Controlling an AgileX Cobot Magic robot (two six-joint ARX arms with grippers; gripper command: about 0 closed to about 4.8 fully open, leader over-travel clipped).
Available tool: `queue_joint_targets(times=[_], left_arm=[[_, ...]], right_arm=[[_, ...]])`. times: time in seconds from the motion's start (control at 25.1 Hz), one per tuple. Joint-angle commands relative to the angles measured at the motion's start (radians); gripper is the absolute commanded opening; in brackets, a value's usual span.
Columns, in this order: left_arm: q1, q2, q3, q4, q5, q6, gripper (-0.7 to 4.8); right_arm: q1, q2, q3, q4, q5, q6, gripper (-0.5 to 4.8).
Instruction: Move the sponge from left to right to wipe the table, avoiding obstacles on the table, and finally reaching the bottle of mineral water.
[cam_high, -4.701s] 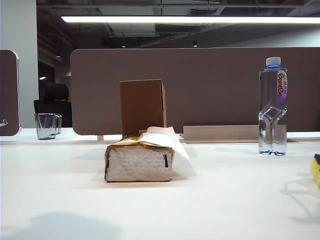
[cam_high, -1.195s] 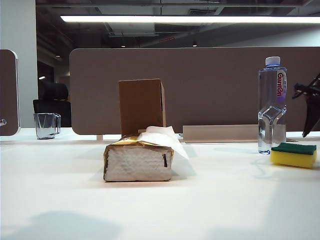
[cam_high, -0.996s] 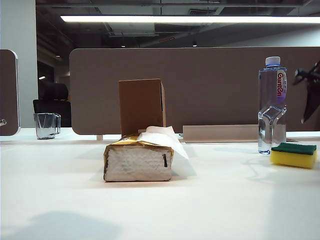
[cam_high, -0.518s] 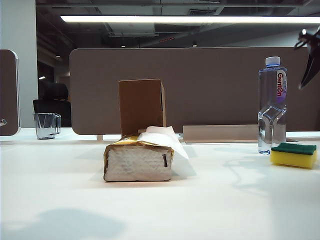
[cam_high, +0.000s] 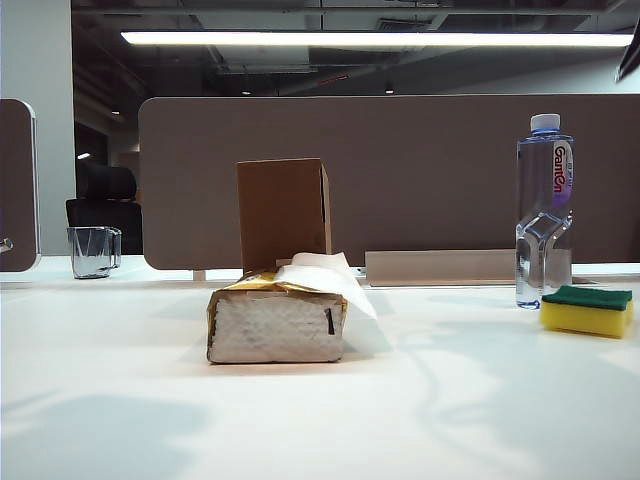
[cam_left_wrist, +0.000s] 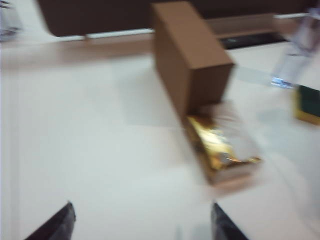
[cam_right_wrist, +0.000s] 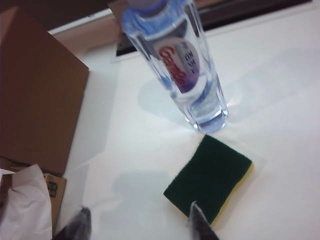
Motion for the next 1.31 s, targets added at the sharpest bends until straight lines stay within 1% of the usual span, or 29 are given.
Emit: queue_joint_targets(times=[0.04,0.16,0.32,0.36,0.4,0.48,0.52,0.56,0.72,0.8,0.84,0.88,0.92,0.96,1.04,1.08,1.16,1.31], left_arm=[[-0.001,-0.008,0.005,0.055,-0.167,0.006,3.49],[-0.001,-0.026,0.005,0.097,-0.283,0.005,3.48],[-0.001,-0.058,0.004,0.152,-0.352,0.001,3.35],[-0.001,-0.068,0.004,0.17,-0.363,-0.001,3.34],[-0.001,-0.077,0.004,0.182,-0.37,-0.002,3.31],[-0.001,-0.096,0.004,0.209,-0.373,-0.002,3.24],[-0.001,-0.11,0.004,0.221,-0.374,-0.002,3.06],[-0.001,-0.121,0.003,0.231,-0.374,-0.002,2.99],[0.0,-0.167,-0.007,0.264,-0.392,-0.003,2.99],[0.0,-0.22,-0.039,0.278,-0.403,-0.037,2.99],[0.0,-0.235,-0.05,0.278,-0.415,-0.043,2.97],[0.0,-0.274,-0.079,0.278,-0.438,-0.057,2.83],[0.0,-0.299,-0.098,0.283,-0.437,-0.064,2.68],[0.0,-0.346,-0.139,0.3,-0.437,-0.083,2.6],[0.0,-0.385,-0.176,0.308,-0.437,-0.084,2.23],[0.0,-0.409,-0.199,0.312,-0.436,-0.084,2.0],[0.0,-0.444,-0.235,0.313,-0.433,-0.09,1.75],[0.0,-0.491,-0.293,0.313,-0.433,-0.091,1.72]], right_arm=[[0.0,-0.058,-0.015,-0.01,-0.006,-0.02,2.52],[0.0,-0.124,-0.042,-0.008,-0.009,-0.02,2.52],[0.0,-0.222,-0.097,0.001,-0.008,-0.02,2.47],[0.0,-0.246,-0.112,0.006,-0.006,-0.02,2.31],[0.0,-0.275,-0.133,0.011,-0.002,-0.019,2.05],[0.0,-0.321,-0.164,0.023,-0.002,-0.019,1.81],[0.0,-0.35,-0.182,0.026,-0.001,-0.019,1.77],[0.0,-0.373,-0.194,0.027,-0.001,-0.018,1.76],[0.0,-0.453,-0.234,0.029,-0.001,-0.016,1.73],[0.0,-0.514,-0.253,0.029,0.0,-0.02,1.07],[0.0,-0.524,-0.255,0.029,0.001,-0.021,0.95],[0.001,-0.547,-0.259,0.029,0.018,-0.02,0.79],[0.001,-0.561,-0.262,0.029,0.026,-0.02,0.68],[0.001,-0.584,-0.27,0.029,0.035,-0.021,0.33],[0.001,-0.613,-0.285,0.032,0.047,-0.02,0.02],[0.001,-0.628,-0.299,0.039,0.047,-0.02,-0.05],[0.002,-0.66,-0.336,0.056,0.048,-0.02,-0.06],[0.003,-0.728,-0.423,0.076,0.047,-0.02,-0.06]])
